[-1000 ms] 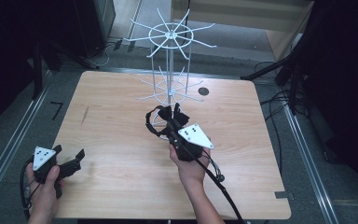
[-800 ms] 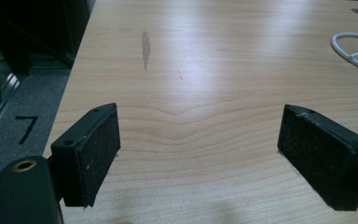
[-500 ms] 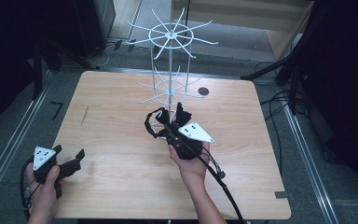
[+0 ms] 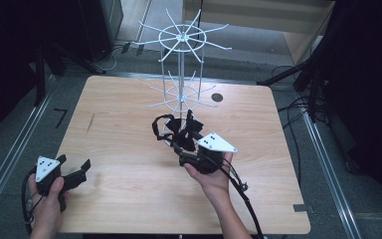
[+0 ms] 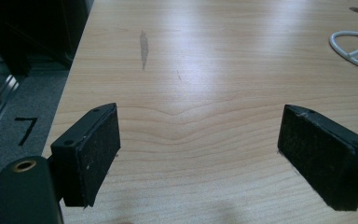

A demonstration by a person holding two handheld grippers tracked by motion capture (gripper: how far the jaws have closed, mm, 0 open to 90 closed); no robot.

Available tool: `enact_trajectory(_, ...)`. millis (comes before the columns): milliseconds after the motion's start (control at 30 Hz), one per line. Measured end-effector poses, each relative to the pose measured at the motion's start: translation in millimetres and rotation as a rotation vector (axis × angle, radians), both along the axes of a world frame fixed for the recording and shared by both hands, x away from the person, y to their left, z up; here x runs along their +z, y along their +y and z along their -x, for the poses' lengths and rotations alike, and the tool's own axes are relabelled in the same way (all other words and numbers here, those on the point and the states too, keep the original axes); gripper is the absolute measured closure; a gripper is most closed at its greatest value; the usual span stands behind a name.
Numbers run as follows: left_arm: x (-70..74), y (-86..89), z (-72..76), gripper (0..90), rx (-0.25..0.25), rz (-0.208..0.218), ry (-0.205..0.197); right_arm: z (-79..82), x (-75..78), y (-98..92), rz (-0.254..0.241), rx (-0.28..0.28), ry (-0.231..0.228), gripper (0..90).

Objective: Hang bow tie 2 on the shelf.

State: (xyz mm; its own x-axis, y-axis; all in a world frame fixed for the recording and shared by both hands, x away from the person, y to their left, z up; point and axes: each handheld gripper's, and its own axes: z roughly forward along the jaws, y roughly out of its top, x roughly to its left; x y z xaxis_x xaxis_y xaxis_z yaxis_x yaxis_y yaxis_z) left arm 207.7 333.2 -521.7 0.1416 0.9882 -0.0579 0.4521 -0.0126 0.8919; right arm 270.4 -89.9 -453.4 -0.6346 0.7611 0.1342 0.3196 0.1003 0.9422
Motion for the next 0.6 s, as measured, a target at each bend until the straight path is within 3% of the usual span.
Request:
enact_trajectory(67, 0.0, 0.0, 0.0, 13.5, -0.001, -0.001, -0.001, 0.7, 0.6, -1.3, 0.006, 0.003, 0.001, 17.8)
enact_trajectory(100, 0.0, 0.0, 0.0, 13.5, -0.001, -0.002, 0.0, 2.7, 1.9, -3.5, 0.02, 0.009, -0.001, 9.1)
enact_trajectory(233, 0.0, 0.0, 0.0, 13.5, -0.001, -0.002, 0.0, 5.3, 2.6, -9.2, 0.032, 0.035, -0.002, 0.0)
enact_trajectory(600, 0.0, -0.1, 0.1, 13.5, -0.003, -0.003, 0.0, 10.4, -1.5, -29.3, 0.04, 0.045, -0.001, 0.0)
